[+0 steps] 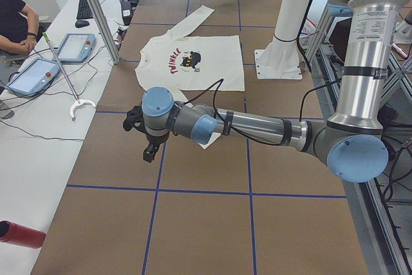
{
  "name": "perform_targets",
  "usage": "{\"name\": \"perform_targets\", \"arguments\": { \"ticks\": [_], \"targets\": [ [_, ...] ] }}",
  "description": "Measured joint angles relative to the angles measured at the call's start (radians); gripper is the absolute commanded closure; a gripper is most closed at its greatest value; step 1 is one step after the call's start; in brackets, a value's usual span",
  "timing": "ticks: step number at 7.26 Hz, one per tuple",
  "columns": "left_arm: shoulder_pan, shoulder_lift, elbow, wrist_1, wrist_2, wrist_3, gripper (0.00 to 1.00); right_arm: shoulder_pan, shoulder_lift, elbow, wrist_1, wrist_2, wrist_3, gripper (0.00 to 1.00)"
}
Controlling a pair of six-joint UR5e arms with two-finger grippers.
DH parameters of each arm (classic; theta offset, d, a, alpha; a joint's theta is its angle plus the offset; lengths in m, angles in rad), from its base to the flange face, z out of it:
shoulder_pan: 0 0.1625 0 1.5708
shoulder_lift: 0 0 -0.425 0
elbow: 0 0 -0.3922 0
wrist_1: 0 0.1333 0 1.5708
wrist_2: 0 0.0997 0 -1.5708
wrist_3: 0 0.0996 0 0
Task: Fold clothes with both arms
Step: 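Move the right gripper toward the cuff of the sleeve nearest it, then grasp the sleeve cuff with the right gripper and lift it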
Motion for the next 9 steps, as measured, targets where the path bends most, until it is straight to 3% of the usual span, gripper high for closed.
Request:
{"name": "perform_targets", "arguments": {
  "ticks": [3,9],
  "targets": [
    [0.001,0.0,0.001,-0.002,-0.005,0.002,0.0,-0.036,0.066,-0.102,0.009,-0.029,0.009,0.0],
    [0.001,0.004,0.003,-0.019,-0.005,0.007,0.0,-0.115,0.104,-0.152,0.008,-0.082,0.01,0.0]
  ]
}}
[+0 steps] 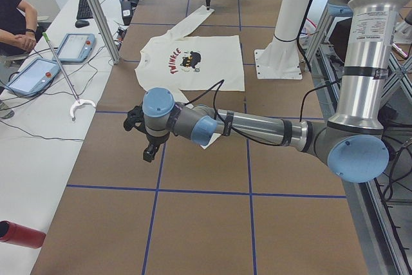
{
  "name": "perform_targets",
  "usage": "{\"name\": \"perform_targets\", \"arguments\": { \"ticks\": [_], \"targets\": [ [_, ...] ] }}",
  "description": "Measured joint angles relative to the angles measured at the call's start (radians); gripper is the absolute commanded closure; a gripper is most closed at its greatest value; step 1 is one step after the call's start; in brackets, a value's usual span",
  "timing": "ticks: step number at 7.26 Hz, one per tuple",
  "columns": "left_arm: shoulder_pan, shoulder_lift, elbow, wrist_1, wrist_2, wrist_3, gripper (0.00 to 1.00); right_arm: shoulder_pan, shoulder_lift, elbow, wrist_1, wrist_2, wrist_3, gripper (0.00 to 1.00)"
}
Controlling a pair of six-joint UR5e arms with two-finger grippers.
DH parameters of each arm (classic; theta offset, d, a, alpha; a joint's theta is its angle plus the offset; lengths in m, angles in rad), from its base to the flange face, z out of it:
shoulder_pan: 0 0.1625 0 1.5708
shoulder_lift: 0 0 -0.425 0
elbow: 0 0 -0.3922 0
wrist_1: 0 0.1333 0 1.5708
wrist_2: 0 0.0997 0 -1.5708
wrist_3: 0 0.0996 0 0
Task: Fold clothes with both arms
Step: 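Grasp the sleeve cuff with the right gripper and lift it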
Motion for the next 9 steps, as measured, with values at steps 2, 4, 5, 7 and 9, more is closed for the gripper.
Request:
{"name": "perform_targets", "arguments": {
  "ticks": [2,4,5,7,9],
  "targets": [
    [0.0,0.0,0.0,-0.001,-0.001,0.002,0.0,-0.001,0.002,-0.011,0.0,-0.002,-0.001,0.03],
    [0.0,0.001,0.003,-0.01,-0.001,0.003,0.0,-0.002,0.003,-0.011,0.0,-0.002,0.0,0.58],
    [0.0,0.002,0.005,-0.016,-0.001,0.003,0.0,-0.002,0.004,-0.01,0.0,-0.001,0.001,0.79],
    [0.0,0.004,0.005,-0.018,-0.001,0.003,0.0,-0.001,0.012,-0.007,-0.004,0.006,0.001,1.0],
    [0.0,0.005,0.006,-0.019,-0.001,0.003,0.0,-0.001,0.017,-0.004,-0.007,0.007,0.002,1.0]
  ]
}}
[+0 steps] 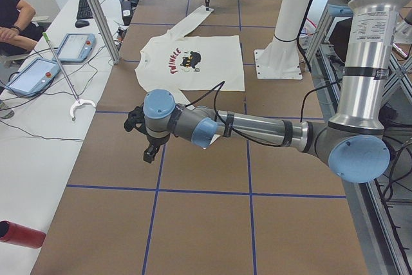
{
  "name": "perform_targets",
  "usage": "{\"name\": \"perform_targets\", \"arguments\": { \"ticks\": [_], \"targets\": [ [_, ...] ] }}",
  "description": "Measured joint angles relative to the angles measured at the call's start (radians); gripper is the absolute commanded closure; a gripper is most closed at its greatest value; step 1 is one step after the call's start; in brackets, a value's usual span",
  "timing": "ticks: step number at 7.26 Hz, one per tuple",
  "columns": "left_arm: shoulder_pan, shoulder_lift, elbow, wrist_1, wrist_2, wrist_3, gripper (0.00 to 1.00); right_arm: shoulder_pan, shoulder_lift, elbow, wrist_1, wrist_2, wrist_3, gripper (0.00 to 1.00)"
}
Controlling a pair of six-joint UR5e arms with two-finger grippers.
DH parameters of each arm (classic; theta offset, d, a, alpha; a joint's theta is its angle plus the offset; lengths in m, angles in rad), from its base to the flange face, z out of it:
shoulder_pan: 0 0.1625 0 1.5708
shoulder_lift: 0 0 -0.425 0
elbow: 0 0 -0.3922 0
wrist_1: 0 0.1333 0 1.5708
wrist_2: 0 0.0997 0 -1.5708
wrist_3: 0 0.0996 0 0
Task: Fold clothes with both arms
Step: 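Grasp the sleeve cuff with the right gripper and lift it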
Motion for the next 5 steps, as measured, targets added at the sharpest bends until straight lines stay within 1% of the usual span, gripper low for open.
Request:
{"name": "perform_targets", "arguments": {
  "ticks": [2,4,5],
  "targets": [
    [0.0,0.001,0.001,0.0,0.0,-0.002,0.0,0.001,0.005,0.019,0.002,0.002,0.0,1.0],
    [0.0,0.002,0.001,0.0,0.0,-0.006,0.0,0.003,0.017,0.058,0.005,0.003,0.004,1.0],
    [0.0,0.002,0.001,0.0,0.0,-0.007,0.0,0.005,0.049,0.074,0.005,0.006,0.03,1.0]
  ]
}}
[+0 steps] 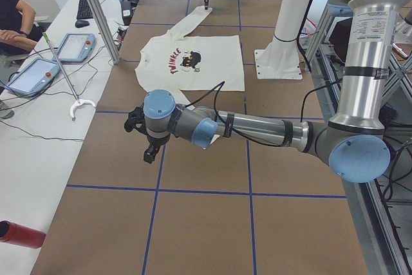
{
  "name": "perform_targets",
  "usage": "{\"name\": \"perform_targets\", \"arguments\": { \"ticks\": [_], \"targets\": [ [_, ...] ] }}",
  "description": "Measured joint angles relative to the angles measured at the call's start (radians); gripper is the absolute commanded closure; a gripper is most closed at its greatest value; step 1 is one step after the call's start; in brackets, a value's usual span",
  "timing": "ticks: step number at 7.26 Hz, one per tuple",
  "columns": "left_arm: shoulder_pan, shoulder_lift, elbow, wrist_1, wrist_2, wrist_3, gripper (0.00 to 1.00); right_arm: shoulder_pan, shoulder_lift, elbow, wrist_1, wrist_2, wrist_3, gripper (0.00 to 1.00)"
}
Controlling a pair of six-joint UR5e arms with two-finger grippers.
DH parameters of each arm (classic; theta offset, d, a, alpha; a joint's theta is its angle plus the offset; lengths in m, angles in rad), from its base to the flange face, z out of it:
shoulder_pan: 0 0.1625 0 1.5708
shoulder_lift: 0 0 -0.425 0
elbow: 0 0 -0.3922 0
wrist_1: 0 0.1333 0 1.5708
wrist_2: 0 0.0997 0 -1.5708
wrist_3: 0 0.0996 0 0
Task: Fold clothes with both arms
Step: 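Grasp the sleeve cuff with the right gripper and lift it, then carry the sleeve across the shirt toward the far shoulder with the right gripper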
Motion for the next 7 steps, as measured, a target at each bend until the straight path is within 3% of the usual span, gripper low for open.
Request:
{"name": "perform_targets", "arguments": {
  "ticks": [1,3,5,7],
  "targets": [
    [0.0,-0.001,0.0,0.0,0.0,-0.001,0.0,0.002,0.065,0.006,0.0,0.005,0.074,1.0],
    [0.0,-0.004,0.001,0.0,0.0,-0.002,0.0,-0.002,0.293,-0.025,-0.006,0.016,0.322,1.0],
    [0.0,-0.007,0.0,0.0,0.0,-0.002,0.0,-0.012,0.547,-0.116,-0.007,0.019,0.521,1.0],
    [0.0,-0.007,0.0,0.0,0.0,-0.002,0.0,-0.039,0.808,-0.268,-0.003,0.001,0.597,1.0]
  ]
}}
